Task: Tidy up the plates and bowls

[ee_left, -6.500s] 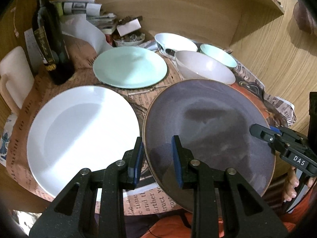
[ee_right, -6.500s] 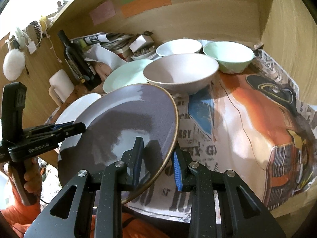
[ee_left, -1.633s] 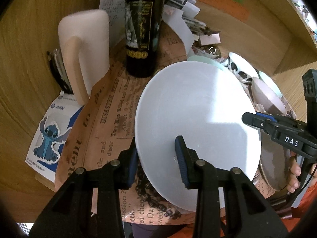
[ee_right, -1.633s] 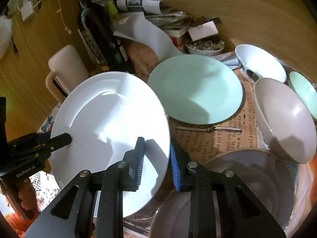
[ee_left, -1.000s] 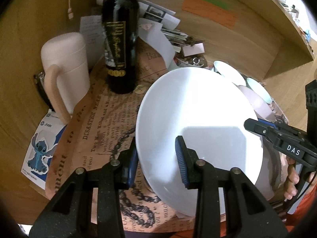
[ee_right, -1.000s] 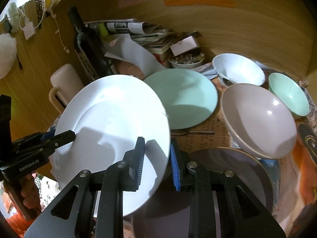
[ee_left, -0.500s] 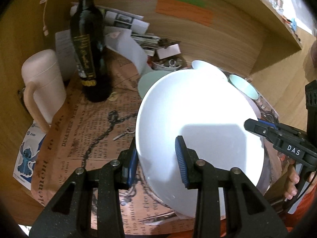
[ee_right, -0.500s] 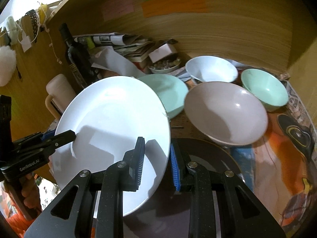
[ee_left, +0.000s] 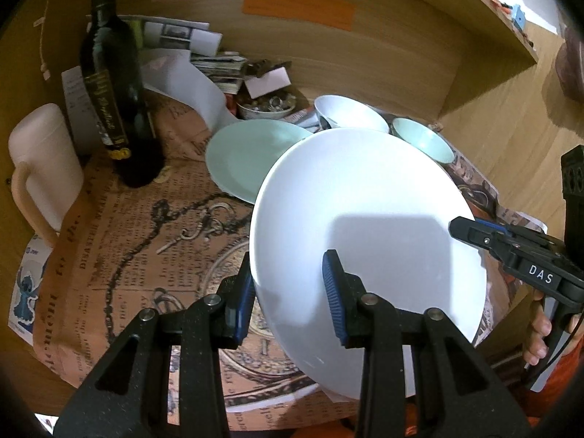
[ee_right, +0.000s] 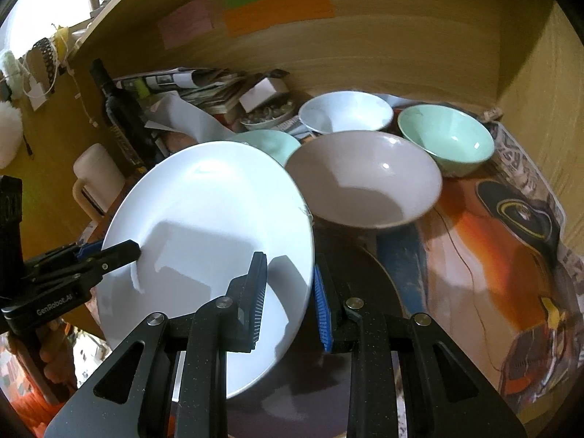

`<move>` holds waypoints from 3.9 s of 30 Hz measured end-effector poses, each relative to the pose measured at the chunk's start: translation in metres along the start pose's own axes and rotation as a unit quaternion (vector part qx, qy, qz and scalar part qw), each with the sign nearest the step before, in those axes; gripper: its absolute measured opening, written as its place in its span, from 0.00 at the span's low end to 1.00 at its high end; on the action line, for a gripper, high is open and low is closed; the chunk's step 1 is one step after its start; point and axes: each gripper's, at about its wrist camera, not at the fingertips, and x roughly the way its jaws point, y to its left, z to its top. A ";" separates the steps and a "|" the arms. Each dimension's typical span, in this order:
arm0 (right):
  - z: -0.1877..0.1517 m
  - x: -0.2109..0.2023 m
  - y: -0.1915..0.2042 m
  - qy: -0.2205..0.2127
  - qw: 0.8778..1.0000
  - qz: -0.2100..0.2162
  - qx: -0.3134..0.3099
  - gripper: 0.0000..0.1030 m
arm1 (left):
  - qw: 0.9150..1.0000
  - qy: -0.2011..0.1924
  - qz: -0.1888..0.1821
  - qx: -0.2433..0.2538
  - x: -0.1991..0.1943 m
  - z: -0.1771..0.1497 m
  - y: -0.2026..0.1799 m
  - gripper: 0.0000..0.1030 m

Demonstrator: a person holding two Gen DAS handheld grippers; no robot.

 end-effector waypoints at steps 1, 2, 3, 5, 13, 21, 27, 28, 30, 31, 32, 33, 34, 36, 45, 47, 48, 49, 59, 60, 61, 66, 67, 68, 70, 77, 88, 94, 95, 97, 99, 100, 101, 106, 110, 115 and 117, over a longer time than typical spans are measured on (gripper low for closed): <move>-0.002 -0.001 -0.002 0.001 1.000 -0.001 0.001 0.22 | 1.000 0.003 -0.001 0.002 0.002 -0.001 -0.003 0.35; -0.004 -0.001 -0.004 0.002 1.000 -0.002 0.003 0.22 | 1.000 0.004 -0.002 0.003 0.004 -0.001 -0.004 0.35; -0.005 -0.002 -0.005 0.003 1.000 -0.004 0.003 0.22 | 1.000 0.006 -0.003 0.005 0.005 -0.002 -0.006 0.35; -0.008 -0.003 -0.010 0.006 1.000 -0.007 0.006 0.22 | 1.000 0.008 -0.004 0.008 0.007 -0.004 -0.010 0.35; -0.018 -0.003 -0.025 0.020 0.999 -0.015 0.020 0.22 | 1.000 0.025 -0.012 0.013 0.017 -0.012 -0.023 0.35; -0.029 -0.002 -0.034 0.035 0.999 -0.020 0.022 0.22 | 0.999 0.035 -0.014 0.015 0.023 -0.021 -0.032 0.35; -0.036 0.000 -0.040 0.047 0.998 -0.020 0.029 0.22 | 0.998 0.050 -0.016 0.019 0.030 -0.027 -0.038 0.35; -0.037 0.000 -0.040 0.049 0.998 -0.021 0.030 0.22 | 0.998 0.052 -0.016 0.020 0.031 -0.027 -0.038 0.35; -0.039 0.001 -0.041 0.052 0.998 -0.021 0.032 0.22 | 0.998 0.055 -0.014 0.021 0.033 -0.028 -0.040 0.35; -0.039 0.001 -0.041 0.053 0.998 -0.021 0.033 0.22 | 0.998 0.055 -0.013 0.023 0.034 -0.028 -0.040 0.35; -0.039 0.002 -0.042 0.054 0.998 -0.021 0.034 0.22 | 0.998 0.056 -0.013 0.025 0.034 -0.029 -0.041 0.35; -0.039 0.002 -0.043 0.055 0.998 -0.021 0.036 0.22 | 0.998 0.056 -0.012 0.027 0.034 -0.029 -0.042 0.35; -0.040 0.002 -0.043 0.056 0.998 -0.021 0.037 0.22 | 0.998 0.056 -0.012 0.029 0.035 -0.029 -0.043 0.35; -0.039 0.003 -0.044 0.058 0.997 -0.020 0.039 0.22 | 0.998 0.057 -0.012 0.031 0.036 -0.029 -0.044 0.35; -0.038 0.005 -0.044 0.063 0.997 -0.015 0.042 0.22 | 0.997 0.067 -0.011 0.028 0.045 -0.028 -0.039 0.35; -0.037 0.005 -0.045 0.063 0.997 -0.016 0.043 0.22 | 0.997 0.064 -0.006 0.038 0.046 -0.028 -0.041 0.35; -0.037 0.005 -0.045 0.063 0.997 -0.015 0.043 0.22 | 0.997 0.063 -0.003 0.041 0.047 -0.028 -0.041 0.35; -0.037 0.004 -0.045 0.063 0.997 -0.015 0.044 0.22 | 0.997 0.061 0.001 0.046 0.048 -0.027 -0.042 0.35; -0.037 -0.002 -0.046 0.064 0.997 -0.021 0.039 0.22 | 0.996 0.059 0.003 0.061 0.052 -0.028 -0.047 0.35; -0.037 -0.002 -0.046 0.063 0.997 -0.021 0.039 0.22 | 0.996 0.059 0.003 0.062 0.053 -0.028 -0.048 0.35; -0.037 -0.002 -0.046 0.062 0.997 -0.022 0.039 0.22 | 0.996 0.058 0.003 0.062 0.054 -0.028 -0.049 0.35; -0.038 -0.004 -0.047 0.059 0.997 -0.025 0.039 0.22 | 0.996 0.059 0.001 0.065 0.056 -0.028 -0.051 0.35; -0.039 -0.004 -0.047 0.059 0.997 -0.026 0.039 0.22 | 0.996 0.058 0.001 0.066 0.056 -0.028 -0.051 0.35; -0.038 -0.004 -0.046 0.058 0.997 -0.027 0.038 0.22 | 0.996 0.058 0.001 0.066 0.057 -0.028 -0.051 0.35; -0.038 -0.005 -0.045 0.054 0.997 -0.038 0.033 0.23 | 0.996 0.056 0.000 0.067 0.057 -0.028 -0.051 0.35; -0.038 -0.005 -0.039 0.038 0.996 -0.077 -0.005 0.25 | 0.996 0.050 0.002 0.075 0.061 -0.028 -0.054 0.36; -0.019 -0.017 -0.028 0.004 0.998 -0.061 -0.012 0.26 | 0.998 -0.009 0.011 0.064 0.030 -0.012 -0.037 0.44; 0.006 -0.021 -0.012 -0.031 0.998 -0.039 -0.031 0.39 | 0.995 -0.069 0.028 0.058 0.001 0.007 -0.023 0.61; 0.013 -0.021 -0.009 -0.038 0.998 -0.035 -0.034 0.40 | 0.995 -0.077 0.033 0.057 -0.002 0.010 -0.021 0.64; 0.021 -0.020 -0.006 -0.046 0.998 -0.029 -0.039 0.45 | 0.993 -0.092 0.045 0.054 -0.010 0.018 -0.014 0.70; 0.032 -0.018 -0.001 -0.053 0.997 -0.022 -0.046 0.50 | 0.992 -0.101 0.056 0.047 -0.014 0.025 -0.007 0.81; 0.037 -0.017 0.001 -0.056 0.997 -0.020 -0.049 0.52 | 0.992 -0.106 0.061 0.041 -0.016 0.028 -0.002 0.83; 0.044 -0.014 0.003 -0.061 0.997 -0.018 -0.053 0.53 | 0.991 -0.109 0.066 0.033 -0.018 0.033 0.003 0.86; 0.068 0.000 0.012 -0.065 0.995 -0.009 -0.068 0.57 | 0.991 -0.104 0.082 0.011 -0.015 0.051 0.027 0.87; 0.086 0.023 0.020 -0.051 0.995 -0.002 -0.081 0.58 | 0.990 -0.097 0.099 0.008 -0.004 0.062 0.041 0.88; 0.104 0.061 0.026 -0.010 0.996 0.006 -0.094 0.58 | 0.991 -0.075 0.109 0.005 0.016 0.076 0.056 0.88; 0.111 0.077 0.027 0.009 0.995 0.009 -0.098 0.58 | 0.992 -0.067 0.107 0.006 0.026 0.081 0.061 0.88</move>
